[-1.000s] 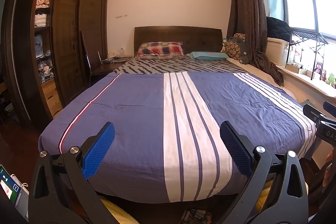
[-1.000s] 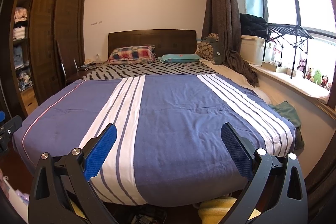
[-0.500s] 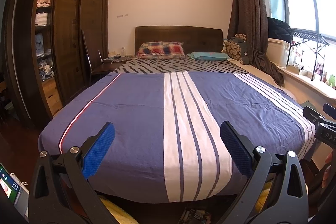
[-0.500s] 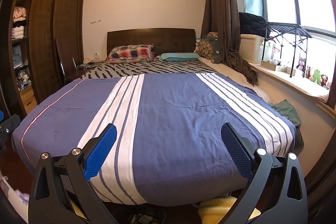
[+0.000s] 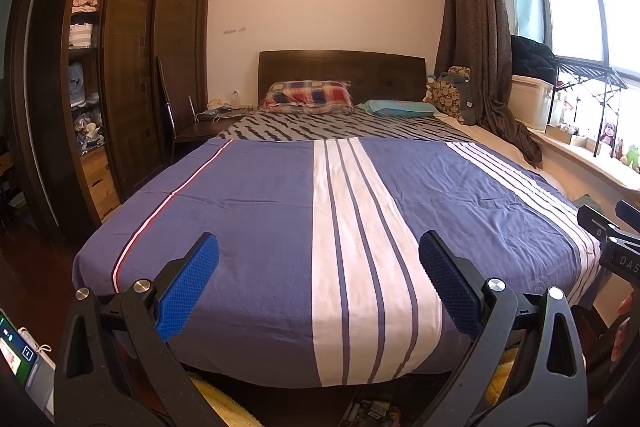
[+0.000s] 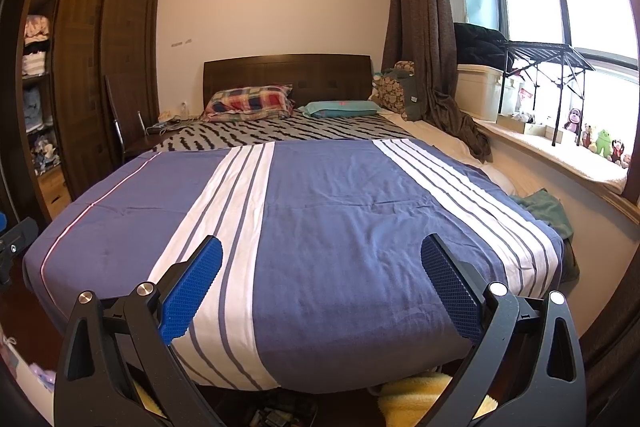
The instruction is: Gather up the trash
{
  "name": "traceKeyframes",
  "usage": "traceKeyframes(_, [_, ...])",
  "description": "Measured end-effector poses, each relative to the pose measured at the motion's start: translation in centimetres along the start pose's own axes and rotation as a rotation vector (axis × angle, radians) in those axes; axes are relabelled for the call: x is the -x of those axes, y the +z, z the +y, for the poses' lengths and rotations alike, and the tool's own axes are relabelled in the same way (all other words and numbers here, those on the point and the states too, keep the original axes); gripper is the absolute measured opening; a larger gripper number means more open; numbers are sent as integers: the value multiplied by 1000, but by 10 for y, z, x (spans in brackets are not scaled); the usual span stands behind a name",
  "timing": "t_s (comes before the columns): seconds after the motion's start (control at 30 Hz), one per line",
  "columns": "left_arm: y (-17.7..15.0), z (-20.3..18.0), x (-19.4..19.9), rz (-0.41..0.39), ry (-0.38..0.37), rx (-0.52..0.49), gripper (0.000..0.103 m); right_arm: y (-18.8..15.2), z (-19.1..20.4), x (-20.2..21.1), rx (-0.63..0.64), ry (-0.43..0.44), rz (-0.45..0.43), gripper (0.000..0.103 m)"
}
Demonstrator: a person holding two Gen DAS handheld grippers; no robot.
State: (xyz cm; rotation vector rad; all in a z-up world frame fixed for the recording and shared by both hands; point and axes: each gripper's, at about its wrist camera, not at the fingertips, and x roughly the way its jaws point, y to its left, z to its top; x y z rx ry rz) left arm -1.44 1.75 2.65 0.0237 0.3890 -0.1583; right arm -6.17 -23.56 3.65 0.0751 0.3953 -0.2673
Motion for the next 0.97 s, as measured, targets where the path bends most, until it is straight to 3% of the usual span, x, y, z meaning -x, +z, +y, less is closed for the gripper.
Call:
traceKeyframes(0.63, [2,3,-4,-1,25,8,95,-2,-2,-5,-6,-5,8,100])
traceKeyframes(0.97, [-1,12,-16,54,9,31,95,-9,3,-12,0,10,27,100])
